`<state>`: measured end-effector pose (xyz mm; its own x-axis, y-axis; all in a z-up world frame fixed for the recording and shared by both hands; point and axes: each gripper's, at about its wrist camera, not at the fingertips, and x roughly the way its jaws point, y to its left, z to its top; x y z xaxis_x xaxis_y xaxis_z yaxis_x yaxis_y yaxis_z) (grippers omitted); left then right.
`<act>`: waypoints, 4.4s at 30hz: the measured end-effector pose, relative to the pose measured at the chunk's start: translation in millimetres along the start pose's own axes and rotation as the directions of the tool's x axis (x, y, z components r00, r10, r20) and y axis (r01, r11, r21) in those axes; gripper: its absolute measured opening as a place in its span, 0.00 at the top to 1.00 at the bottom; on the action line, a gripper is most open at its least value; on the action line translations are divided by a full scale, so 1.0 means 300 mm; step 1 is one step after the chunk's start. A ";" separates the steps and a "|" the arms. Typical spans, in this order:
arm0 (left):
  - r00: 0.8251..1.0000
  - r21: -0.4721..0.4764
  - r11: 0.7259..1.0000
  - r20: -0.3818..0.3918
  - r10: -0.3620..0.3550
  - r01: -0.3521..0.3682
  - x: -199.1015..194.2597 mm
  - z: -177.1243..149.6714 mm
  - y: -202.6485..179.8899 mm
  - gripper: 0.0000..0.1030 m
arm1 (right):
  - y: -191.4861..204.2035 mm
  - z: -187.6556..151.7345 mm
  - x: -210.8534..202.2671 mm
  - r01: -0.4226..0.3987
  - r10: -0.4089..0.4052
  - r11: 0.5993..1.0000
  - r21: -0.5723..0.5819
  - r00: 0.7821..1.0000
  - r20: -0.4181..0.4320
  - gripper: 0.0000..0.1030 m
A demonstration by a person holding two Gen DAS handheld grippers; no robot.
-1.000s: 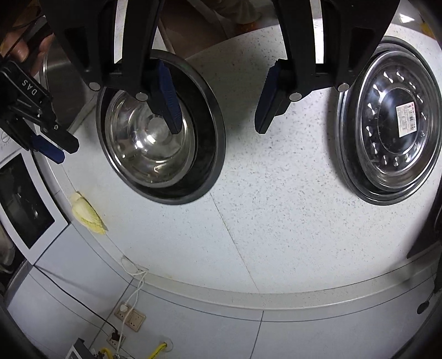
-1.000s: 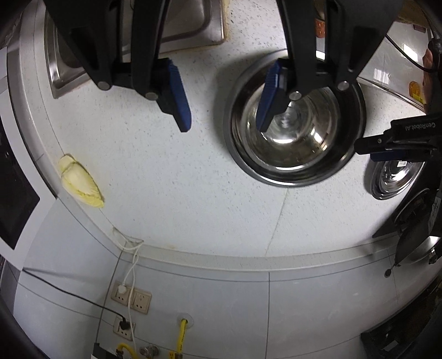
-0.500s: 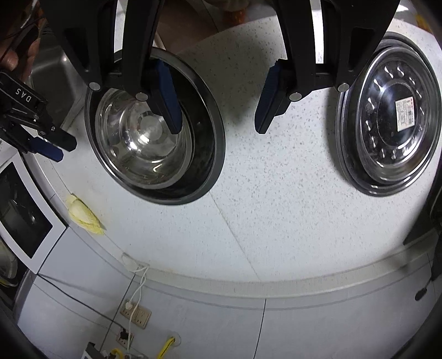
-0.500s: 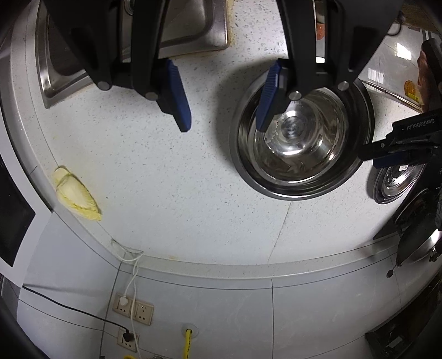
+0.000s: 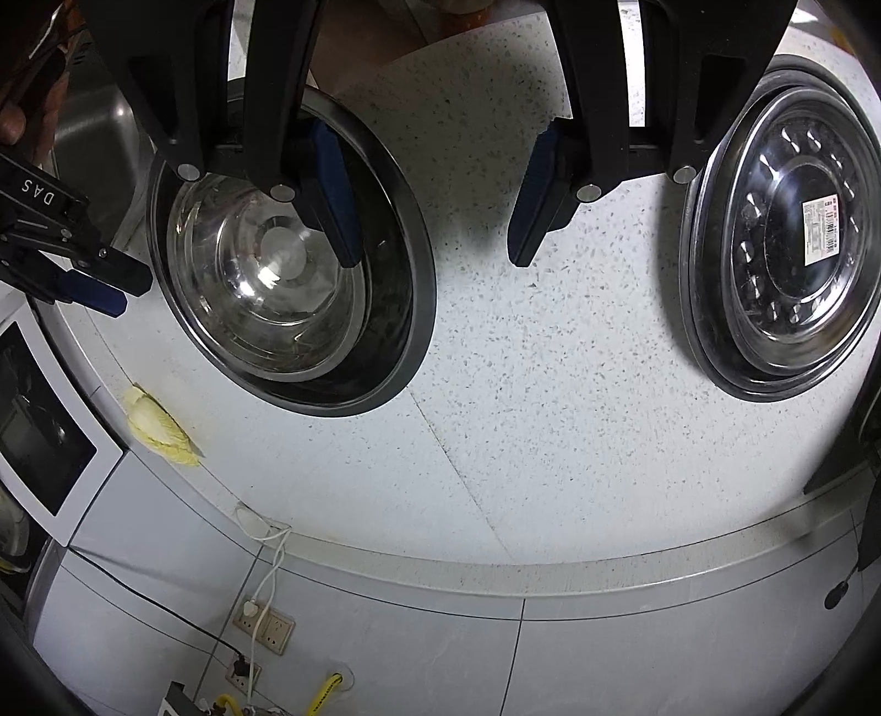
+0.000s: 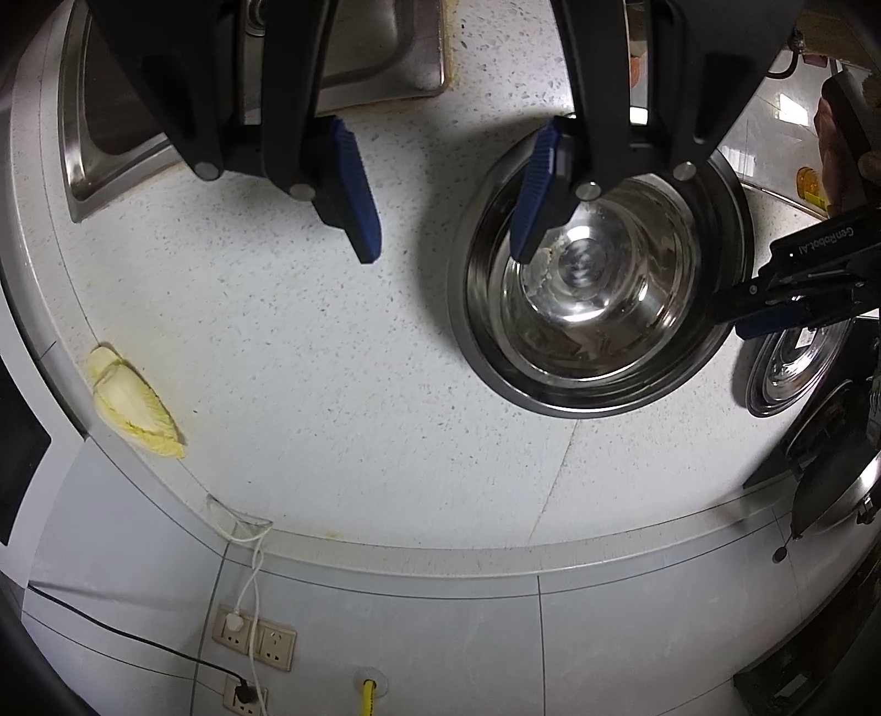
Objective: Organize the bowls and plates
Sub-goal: 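Move both open tools to the rim of the nested bowl stack, then grip the bowl stack rim with the left tool while the right tool grips it, then lift the bowl stack with both tools and carry it toward the plate stack, then lower the nested bowls onto the steel plate stack with both tools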
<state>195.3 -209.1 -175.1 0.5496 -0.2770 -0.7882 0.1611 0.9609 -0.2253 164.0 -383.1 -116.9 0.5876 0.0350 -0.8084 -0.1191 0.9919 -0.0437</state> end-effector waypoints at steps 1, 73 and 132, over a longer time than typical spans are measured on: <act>1.000 -0.001 1.000 -0.001 0.000 0.000 0.001 0.000 0.000 0.53 | 0.000 0.000 0.002 -0.001 0.001 1.000 0.002 1.000 -0.002 0.54; 0.959 -0.291 0.937 -0.144 -0.246 0.196 0.136 0.070 0.088 0.92 | -0.093 0.009 0.202 -0.221 0.274 0.947 0.232 0.935 -0.225 0.87; 0.999 -0.512 0.859 -0.033 -0.025 0.005 -0.201 -0.017 1.020 0.95 | 0.850 0.258 0.293 -0.425 0.408 0.905 0.004 0.866 -0.288 0.87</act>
<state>207.2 101.7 -199.3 0.5181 -0.3009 -0.8007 -0.2790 0.8254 -0.4908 247.3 -117.7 -153.5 0.2299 0.4000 -0.8872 -0.3545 0.8834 0.3065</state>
